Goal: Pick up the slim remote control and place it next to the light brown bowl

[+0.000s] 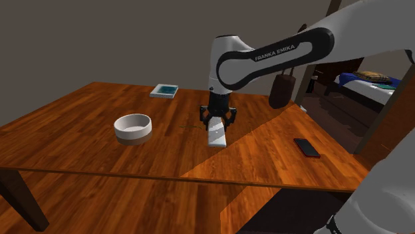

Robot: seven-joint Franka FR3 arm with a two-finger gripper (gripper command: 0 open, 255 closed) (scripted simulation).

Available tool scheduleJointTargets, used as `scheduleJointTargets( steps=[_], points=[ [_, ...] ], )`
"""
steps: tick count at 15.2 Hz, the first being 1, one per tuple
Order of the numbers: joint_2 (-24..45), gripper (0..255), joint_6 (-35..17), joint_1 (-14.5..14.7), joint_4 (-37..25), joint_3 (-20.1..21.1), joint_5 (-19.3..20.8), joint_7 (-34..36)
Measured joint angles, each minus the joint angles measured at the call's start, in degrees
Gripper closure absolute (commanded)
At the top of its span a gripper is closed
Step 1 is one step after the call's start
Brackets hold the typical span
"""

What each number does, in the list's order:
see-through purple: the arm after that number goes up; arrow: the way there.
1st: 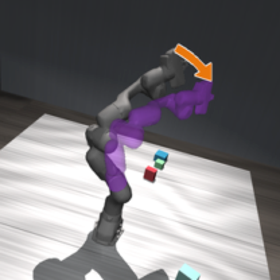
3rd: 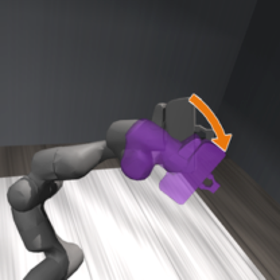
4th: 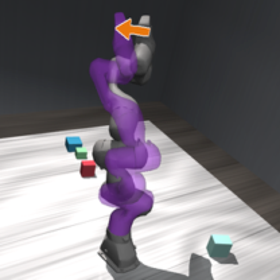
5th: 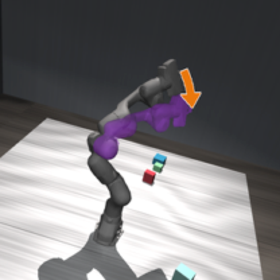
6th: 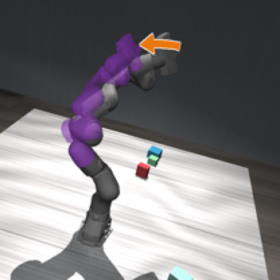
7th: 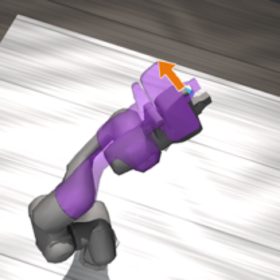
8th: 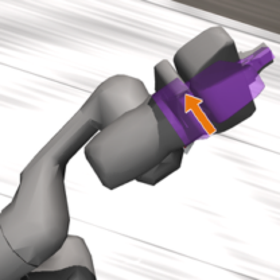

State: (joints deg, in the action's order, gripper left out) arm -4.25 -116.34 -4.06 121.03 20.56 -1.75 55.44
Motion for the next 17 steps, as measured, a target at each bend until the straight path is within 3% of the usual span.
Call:
scheduleJointTargets(
  steps=[7, 11, 15, 17],
  points=[
    [14.1, 255, 3.0, 3.6, -16.0, 2.8, 5.8, 8.6],
    [23.4, 255, 6.7, 7.6, -28.2, 3.5, 9.7, 13.5],
    [33.8, 255, 12.1, 12.4, -43.4, 3.1, 13.2, 16.5],
    [41.3, 255, 16.9, 16.3, -55.5, 2.5, 15.2, 17.6]
  ],
)
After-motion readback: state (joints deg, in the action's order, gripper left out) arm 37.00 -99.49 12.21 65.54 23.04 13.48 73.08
